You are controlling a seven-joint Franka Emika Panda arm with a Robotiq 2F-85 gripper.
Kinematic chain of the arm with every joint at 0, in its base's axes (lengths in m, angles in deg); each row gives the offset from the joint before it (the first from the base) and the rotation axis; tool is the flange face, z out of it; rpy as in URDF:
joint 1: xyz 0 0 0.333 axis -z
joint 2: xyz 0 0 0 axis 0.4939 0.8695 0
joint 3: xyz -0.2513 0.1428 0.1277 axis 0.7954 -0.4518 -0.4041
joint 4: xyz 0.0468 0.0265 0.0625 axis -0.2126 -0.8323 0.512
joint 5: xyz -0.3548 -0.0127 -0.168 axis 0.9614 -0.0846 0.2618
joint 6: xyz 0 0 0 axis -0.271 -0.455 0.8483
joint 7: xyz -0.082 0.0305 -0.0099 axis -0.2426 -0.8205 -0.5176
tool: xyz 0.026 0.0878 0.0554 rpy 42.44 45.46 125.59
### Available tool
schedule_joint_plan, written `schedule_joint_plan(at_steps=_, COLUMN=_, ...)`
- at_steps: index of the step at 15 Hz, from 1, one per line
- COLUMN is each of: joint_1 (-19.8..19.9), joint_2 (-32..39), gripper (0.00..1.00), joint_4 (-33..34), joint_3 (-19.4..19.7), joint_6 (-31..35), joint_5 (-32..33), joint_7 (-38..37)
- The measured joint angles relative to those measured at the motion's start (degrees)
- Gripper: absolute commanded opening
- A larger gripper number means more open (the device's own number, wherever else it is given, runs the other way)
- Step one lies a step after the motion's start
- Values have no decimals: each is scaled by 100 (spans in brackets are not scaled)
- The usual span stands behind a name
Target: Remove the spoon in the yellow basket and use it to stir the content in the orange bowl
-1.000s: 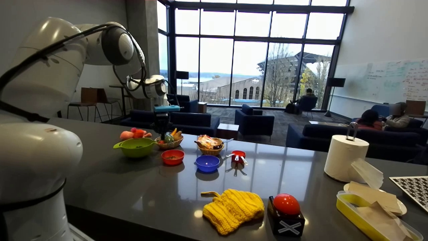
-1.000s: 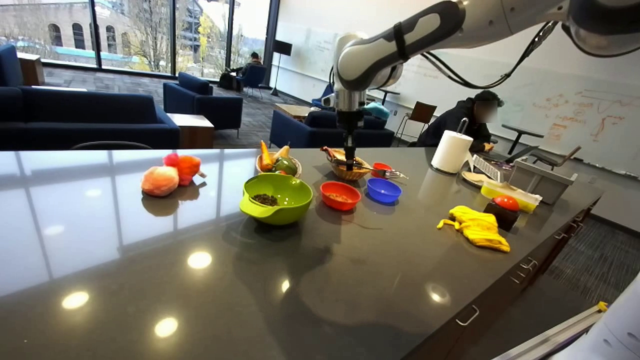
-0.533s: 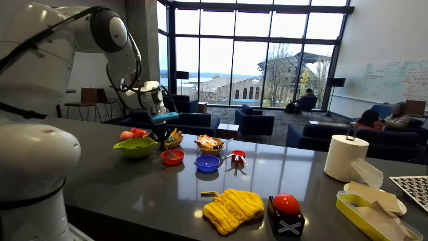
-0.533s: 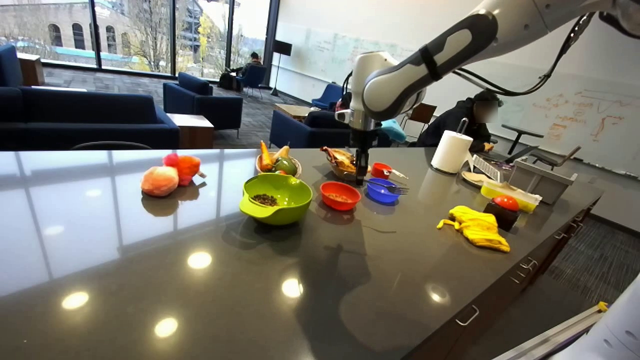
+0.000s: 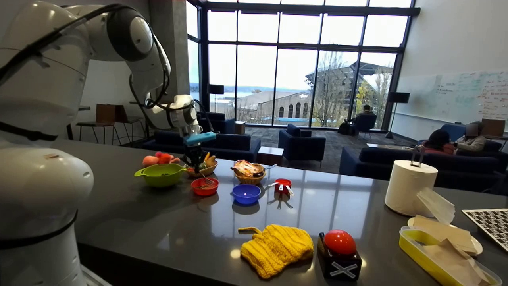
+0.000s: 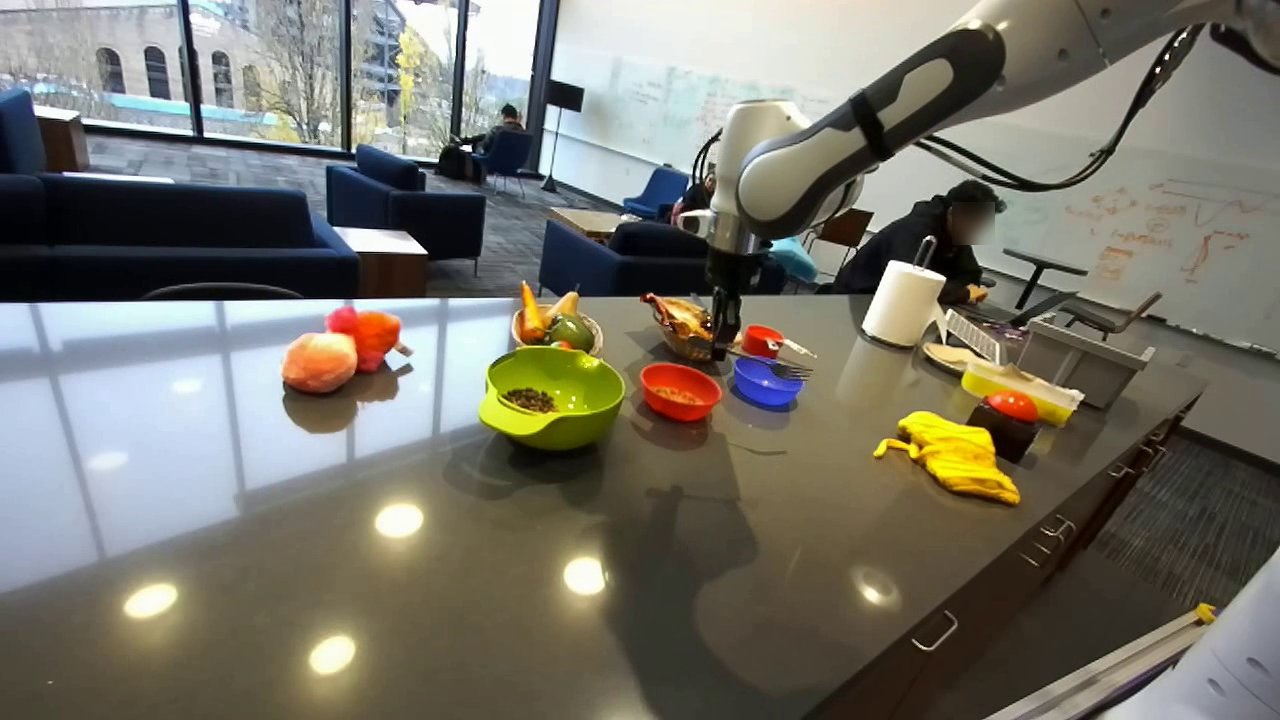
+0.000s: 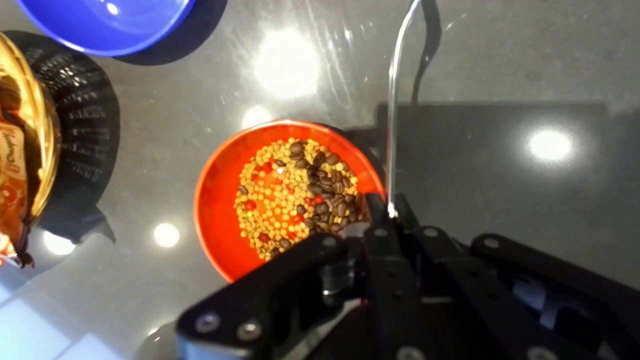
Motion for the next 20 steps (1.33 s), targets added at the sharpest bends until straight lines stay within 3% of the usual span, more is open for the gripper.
schedule_joint_plan(at_steps=12, joint_1=93, joint_2=1023, gripper=1, joint_4=1442, joint_3=-150, joint_6=-179, joint_5=-84, joint_7=601)
schedule_joint_plan(at_steps=20, joint_1=33, joint_2=2199, gripper=1, joint_4=2865, joint_3=-324, joint_6=-376, joint_5=-127, joint_7=680)
